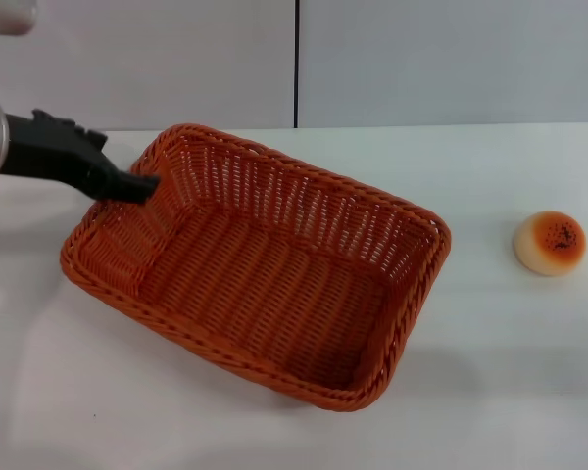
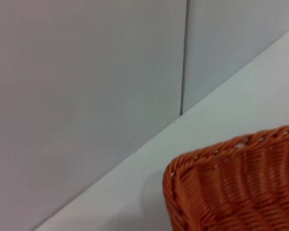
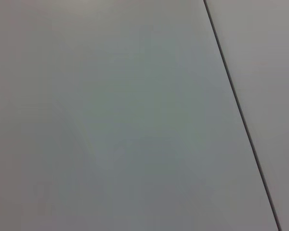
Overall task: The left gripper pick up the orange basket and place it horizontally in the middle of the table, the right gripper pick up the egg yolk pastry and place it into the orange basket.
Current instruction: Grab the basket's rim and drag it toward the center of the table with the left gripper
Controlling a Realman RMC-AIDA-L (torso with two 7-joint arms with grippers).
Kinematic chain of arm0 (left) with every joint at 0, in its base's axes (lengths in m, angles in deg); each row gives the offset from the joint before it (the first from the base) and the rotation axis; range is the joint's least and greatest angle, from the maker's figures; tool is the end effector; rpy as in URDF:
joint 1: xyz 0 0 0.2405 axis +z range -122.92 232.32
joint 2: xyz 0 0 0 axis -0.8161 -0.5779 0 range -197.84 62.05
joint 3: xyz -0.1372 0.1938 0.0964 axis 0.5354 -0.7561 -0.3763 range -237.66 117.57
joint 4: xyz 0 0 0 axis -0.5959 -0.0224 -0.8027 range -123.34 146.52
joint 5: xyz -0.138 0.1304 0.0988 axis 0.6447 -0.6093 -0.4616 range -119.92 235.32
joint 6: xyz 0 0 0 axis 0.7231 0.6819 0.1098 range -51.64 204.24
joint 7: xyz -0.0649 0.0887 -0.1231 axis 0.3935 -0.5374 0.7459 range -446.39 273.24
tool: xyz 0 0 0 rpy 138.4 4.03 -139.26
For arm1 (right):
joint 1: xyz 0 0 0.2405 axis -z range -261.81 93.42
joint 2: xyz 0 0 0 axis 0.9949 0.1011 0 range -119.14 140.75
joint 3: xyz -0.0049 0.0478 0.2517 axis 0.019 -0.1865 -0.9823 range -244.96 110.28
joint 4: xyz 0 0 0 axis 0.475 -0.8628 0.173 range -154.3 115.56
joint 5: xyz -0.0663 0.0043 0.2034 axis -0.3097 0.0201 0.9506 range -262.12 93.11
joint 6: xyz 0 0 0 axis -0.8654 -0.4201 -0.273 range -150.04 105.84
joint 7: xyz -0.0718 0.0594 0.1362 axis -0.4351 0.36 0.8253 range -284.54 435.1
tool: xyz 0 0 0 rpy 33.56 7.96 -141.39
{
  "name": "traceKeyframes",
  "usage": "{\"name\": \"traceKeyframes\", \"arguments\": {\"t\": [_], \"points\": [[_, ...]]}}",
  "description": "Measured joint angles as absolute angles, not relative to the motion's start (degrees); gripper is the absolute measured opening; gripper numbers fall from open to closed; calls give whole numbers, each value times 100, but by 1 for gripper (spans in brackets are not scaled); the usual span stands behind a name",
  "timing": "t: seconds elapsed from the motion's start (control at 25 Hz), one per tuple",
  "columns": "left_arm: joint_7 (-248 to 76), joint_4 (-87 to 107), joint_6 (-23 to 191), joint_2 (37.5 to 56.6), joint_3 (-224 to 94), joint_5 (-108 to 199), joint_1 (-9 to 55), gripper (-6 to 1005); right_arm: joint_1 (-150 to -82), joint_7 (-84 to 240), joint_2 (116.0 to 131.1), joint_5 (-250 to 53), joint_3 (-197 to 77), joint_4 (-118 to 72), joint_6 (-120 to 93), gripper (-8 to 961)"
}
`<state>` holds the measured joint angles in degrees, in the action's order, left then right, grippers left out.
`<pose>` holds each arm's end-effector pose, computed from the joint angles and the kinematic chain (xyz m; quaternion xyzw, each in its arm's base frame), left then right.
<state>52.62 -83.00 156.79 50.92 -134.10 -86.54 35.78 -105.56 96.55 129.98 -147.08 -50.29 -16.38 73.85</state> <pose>-0.2085 0.3543 0.0432 -0.9056 -0.2900 0.0712 0.3011 0.3227 0.2962 0.0350 -0.6073 0.1777 0.4605 0.6225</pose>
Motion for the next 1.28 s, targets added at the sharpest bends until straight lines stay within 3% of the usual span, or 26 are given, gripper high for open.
{"name": "traceKeyframes", "arguments": {"t": [0.48, 1.28], "points": [[5458, -7815, 15082, 5096, -13798, -9179, 3570, 847, -10580, 9655, 12990, -14705, -5029, -1659, 7341, 583], [5852, -7621, 15859, 5103, -14056, -9368, 3251, 843, -10608, 9654, 12989, -14699, -5029, -1674, 7162, 571]]}}
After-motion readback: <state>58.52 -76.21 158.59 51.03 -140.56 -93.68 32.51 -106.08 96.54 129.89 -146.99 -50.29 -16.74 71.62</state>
